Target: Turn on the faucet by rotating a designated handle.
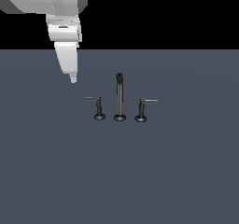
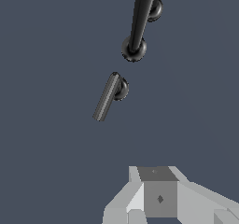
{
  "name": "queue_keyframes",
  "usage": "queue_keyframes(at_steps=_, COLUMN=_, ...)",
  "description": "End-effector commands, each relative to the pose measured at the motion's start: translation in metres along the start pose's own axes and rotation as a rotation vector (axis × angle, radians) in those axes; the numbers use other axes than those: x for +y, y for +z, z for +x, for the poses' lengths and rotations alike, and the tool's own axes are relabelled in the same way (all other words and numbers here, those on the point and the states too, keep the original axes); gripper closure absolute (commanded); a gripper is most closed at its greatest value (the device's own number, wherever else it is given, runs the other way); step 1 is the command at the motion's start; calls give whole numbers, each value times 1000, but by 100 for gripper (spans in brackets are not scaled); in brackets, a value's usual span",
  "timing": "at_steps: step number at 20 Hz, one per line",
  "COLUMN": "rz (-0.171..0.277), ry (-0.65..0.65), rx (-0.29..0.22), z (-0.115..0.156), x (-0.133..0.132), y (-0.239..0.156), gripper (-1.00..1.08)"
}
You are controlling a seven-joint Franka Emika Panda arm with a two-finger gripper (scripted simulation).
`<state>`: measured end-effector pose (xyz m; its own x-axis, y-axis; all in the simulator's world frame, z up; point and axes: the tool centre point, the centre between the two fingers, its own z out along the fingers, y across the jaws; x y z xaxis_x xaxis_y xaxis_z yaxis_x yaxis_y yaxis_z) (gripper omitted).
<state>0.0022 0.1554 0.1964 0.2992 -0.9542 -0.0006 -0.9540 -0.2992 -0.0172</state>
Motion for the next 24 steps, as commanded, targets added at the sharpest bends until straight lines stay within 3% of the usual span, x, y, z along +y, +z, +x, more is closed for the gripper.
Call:
queue_keyframes(at_steps=1, rz=-2, ry=56, rx=2, z=6, x=-12, y=14, gripper=108)
queue_keyframes(at_steps=13, rz=-13, ry=315, rx=8, z=45, x=-64, y=77, gripper=108)
queue_keyframes(at_steps=24, rz=-17, ry=424, rx=5, z=65, x=-83, y=102, gripper=108)
